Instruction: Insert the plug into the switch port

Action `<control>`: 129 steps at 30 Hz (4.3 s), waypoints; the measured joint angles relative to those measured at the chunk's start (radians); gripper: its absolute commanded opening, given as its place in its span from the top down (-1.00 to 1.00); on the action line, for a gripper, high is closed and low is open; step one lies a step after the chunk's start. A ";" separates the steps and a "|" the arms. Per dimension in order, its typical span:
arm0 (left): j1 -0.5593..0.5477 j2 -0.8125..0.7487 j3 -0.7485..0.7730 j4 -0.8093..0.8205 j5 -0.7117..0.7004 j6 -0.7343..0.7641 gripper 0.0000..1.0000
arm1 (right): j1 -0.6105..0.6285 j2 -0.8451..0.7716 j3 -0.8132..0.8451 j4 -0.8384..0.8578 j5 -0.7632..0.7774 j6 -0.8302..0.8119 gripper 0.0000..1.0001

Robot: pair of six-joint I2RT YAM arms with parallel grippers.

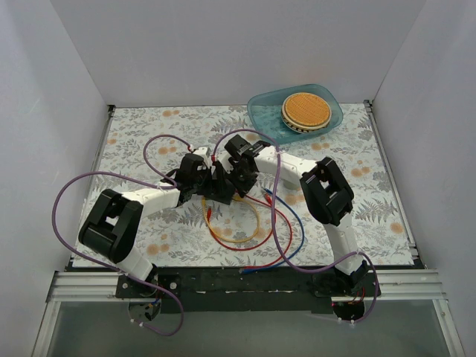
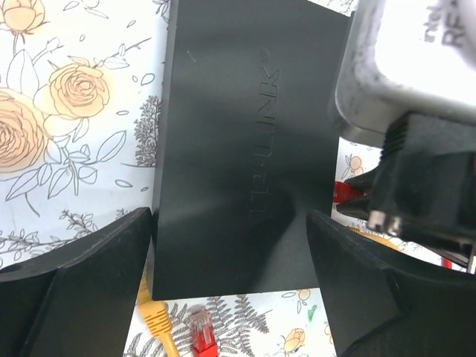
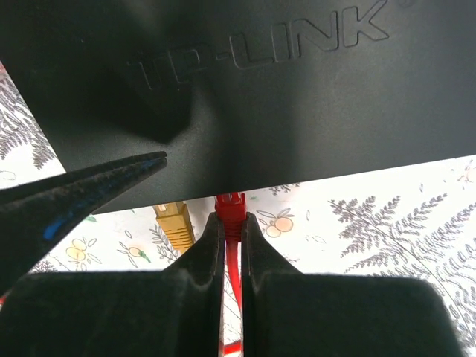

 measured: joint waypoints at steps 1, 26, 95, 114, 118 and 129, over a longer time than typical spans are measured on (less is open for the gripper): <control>-0.002 -0.003 0.000 -0.007 -0.006 0.000 -0.64 | 0.000 -0.001 -0.004 0.003 -0.004 0.000 0.82; 0.002 -0.008 0.090 -0.219 0.055 -0.064 -0.96 | -0.016 -0.129 -0.190 0.193 0.030 0.088 -0.03; 0.170 -0.191 -0.090 -0.117 0.062 -0.250 -0.96 | -0.141 -0.471 -0.697 0.475 0.148 0.244 0.38; 0.170 -0.190 -0.096 -0.105 0.070 -0.249 -0.96 | -0.151 -0.410 -0.687 0.537 0.159 0.230 0.97; 0.170 -0.190 -0.096 -0.105 0.071 -0.249 -0.96 | -0.151 -0.412 -0.687 0.537 0.169 0.230 0.97; 0.170 -0.190 -0.100 -0.103 0.074 -0.249 -0.96 | -0.155 -0.546 -0.713 0.521 0.225 0.217 0.97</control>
